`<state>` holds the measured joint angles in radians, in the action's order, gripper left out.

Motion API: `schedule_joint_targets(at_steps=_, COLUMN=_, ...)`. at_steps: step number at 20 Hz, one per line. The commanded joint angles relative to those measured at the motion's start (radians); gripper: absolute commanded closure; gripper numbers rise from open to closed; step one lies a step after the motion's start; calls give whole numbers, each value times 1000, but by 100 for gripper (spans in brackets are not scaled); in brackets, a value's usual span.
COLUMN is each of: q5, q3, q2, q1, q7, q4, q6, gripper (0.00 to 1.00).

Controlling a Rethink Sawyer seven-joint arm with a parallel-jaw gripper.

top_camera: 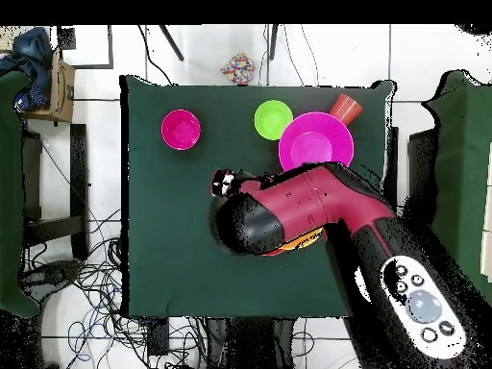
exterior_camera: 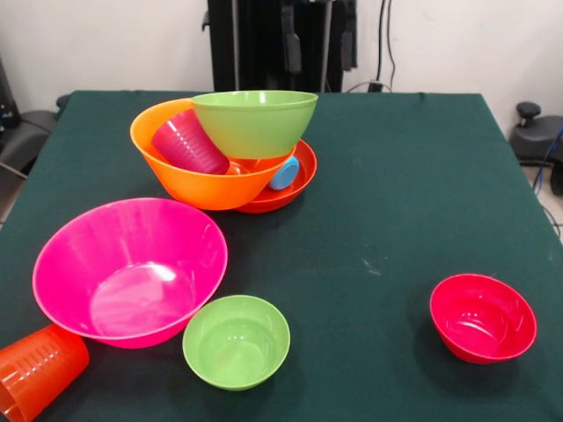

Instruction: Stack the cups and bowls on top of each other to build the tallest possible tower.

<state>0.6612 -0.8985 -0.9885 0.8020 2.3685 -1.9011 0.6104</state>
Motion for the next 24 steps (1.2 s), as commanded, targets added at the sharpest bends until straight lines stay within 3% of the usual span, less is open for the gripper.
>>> schedule_joint_targets(at_steps=1, q5=208, q3=161, q2=77, q1=-158, q7=79, q4=171, q6=-156, gripper=0)
schedule_joint_targets(at_steps=12, q5=131, q3=258, q2=109, q1=-280, q7=82, q4=290, q6=-73, gripper=0)
schedule_joint_targets(at_steps=18, q5=183, q3=360, q2=156, q1=-379, q7=106, q4=310, q6=-60, gripper=0)
schedule_joint_targets(at_steps=24, q5=282, q3=500, q2=229, q1=-510, q7=163, q4=343, q6=-140, gripper=0)
